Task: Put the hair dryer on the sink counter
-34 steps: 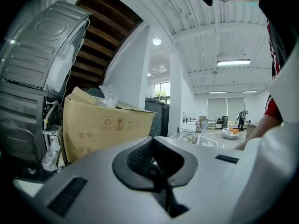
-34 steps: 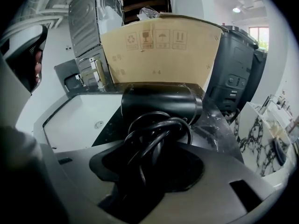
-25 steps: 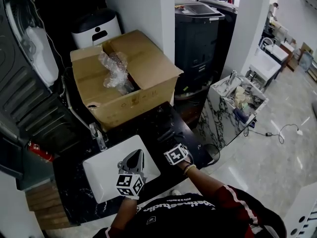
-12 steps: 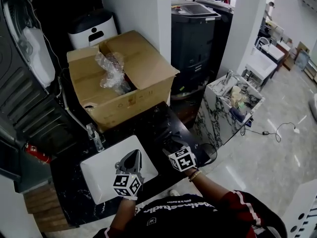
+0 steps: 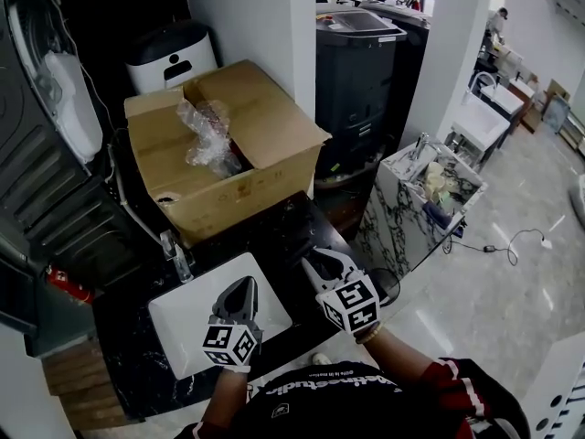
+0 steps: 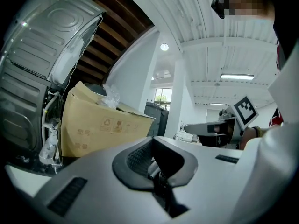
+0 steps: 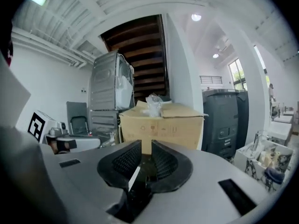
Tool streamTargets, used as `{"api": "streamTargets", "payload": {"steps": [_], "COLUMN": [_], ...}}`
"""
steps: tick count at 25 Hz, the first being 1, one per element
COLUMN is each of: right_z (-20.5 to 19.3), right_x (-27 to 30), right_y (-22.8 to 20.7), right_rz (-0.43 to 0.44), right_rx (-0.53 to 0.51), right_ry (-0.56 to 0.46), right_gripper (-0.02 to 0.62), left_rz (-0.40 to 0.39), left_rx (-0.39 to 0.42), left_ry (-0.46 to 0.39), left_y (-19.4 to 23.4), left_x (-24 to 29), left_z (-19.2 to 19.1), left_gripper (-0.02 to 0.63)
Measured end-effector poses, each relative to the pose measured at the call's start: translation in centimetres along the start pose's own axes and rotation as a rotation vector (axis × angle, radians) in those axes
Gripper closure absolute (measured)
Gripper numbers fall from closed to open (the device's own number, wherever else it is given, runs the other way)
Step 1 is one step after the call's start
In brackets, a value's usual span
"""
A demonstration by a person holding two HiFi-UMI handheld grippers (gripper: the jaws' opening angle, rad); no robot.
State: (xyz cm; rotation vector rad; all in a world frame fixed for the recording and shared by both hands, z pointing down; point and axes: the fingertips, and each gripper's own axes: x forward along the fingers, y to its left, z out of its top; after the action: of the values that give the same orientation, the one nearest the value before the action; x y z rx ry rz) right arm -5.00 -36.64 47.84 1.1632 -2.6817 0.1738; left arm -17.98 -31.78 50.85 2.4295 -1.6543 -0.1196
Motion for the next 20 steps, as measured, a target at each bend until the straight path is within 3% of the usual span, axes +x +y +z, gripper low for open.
{"api": "streamTargets", "payload": {"steps": [4,11,20], "right_z": [3.3,6.6,8.7], "right_x": [-0.9,-2.2,-2.8], "right_y": [2.0,4.6,6.4], "right_rz": [0.052,0.163,0.189], "right_rx": [-0.045,-0.028,-0.058], "right_ry": [-0.093,-0.242,-0.269], "right_gripper": [0.552,0.558,0.558], "left_rz": [0.005,-0.012,-0.045], "left_rx": [0.024,0.128,0.182], "left_ry": [-0.017,-0.066,-0.102], "left_y": [0.1,-0.9,-2.6], "left_x": [-0.4,-1.2,-1.3], "left_z": [1.1,4.5,6.6], "left_gripper": [0.591,0.591,0.591]}}
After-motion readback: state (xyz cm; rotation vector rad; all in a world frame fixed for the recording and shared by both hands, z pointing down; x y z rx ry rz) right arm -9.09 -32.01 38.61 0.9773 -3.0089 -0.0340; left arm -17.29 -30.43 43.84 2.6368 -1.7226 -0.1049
